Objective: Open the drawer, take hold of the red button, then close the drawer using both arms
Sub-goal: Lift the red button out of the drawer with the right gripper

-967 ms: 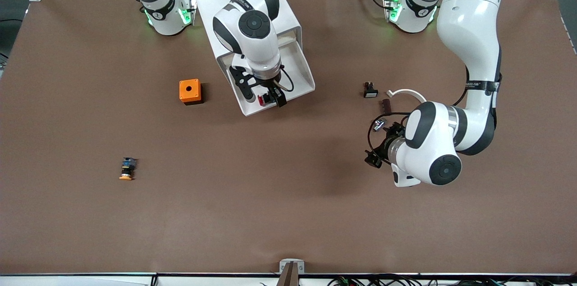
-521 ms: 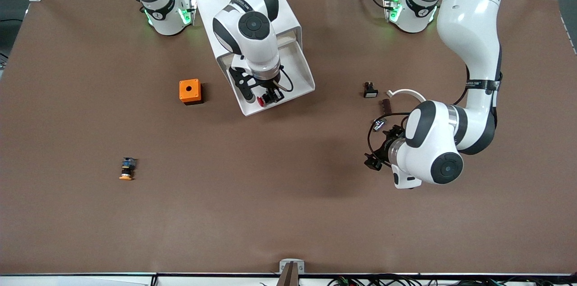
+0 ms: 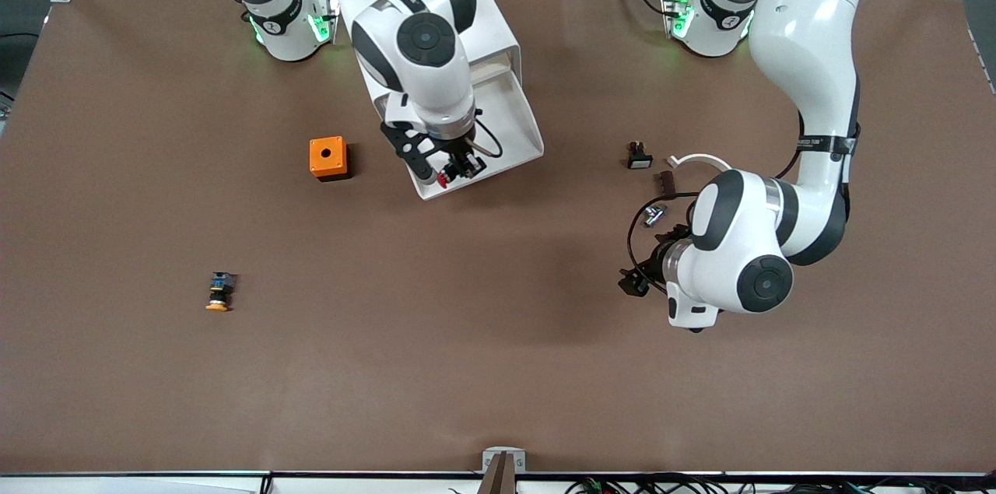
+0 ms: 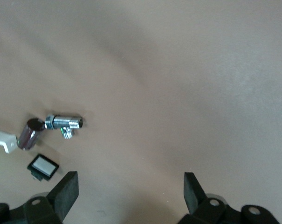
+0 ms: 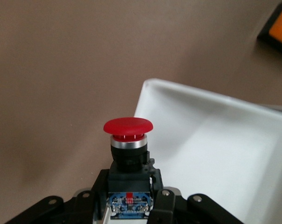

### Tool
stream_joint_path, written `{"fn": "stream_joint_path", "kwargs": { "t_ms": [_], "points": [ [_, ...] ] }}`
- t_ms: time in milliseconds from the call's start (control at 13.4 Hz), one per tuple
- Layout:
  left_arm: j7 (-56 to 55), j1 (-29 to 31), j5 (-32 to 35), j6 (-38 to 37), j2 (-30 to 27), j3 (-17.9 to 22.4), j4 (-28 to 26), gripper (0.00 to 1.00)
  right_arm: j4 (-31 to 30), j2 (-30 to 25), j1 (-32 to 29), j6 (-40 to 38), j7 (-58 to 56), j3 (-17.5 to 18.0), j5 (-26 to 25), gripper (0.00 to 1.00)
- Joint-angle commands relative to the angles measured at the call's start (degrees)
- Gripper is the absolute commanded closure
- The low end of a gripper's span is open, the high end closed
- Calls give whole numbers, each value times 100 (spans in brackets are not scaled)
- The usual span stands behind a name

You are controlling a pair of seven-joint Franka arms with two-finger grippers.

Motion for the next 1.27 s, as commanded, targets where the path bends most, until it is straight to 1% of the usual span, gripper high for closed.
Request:
{"fn": "stream_joint_path", "kwargs": {
  "t_ms": [0, 149, 223, 298, 447, 595, 744, 967, 1191],
  "points": [
    [203, -55, 80, 87, -179, 17, -104, 1, 340, -77, -620, -498, -1314, 38, 238, 100],
    [142, -55, -34, 560, -179, -87, -113, 1, 613, -77, -1120, -910, -2473, 38, 247, 100],
    [168, -55, -87, 728, -179, -254, -148, 0, 657, -85, -1376, -1025, -3001, 38, 239, 100],
    [168, -81, -61, 808, -170, -290, -157, 0, 649, -112, -1596, -1088, -3589, 20, 239, 99],
    [141, -256, -87, 852, -144, -299, -166, 0, 632, -103, -2158, -1088, -4873, 12, 239, 99],
    [141, -537, 0, 879, -117, -282, -375, 0, 605, -68, -2650, -1062, -6015, 3, 230, 98],
    [124, -591, 18, 879, -108, -299, -508, 0, 605, 80, -3037, -1018, -6904, 3, 221, 98],
    [115, -854, 1, 914, 23, -299, -517, 0, 588, 510, -3433, -668, -7801, 3, 230, 98],
    [19, -1161, -8, 958, 50, -299, -518, 0, 587, 1029, -3759, -36, -8672, 3, 221, 98]
  ]
}}
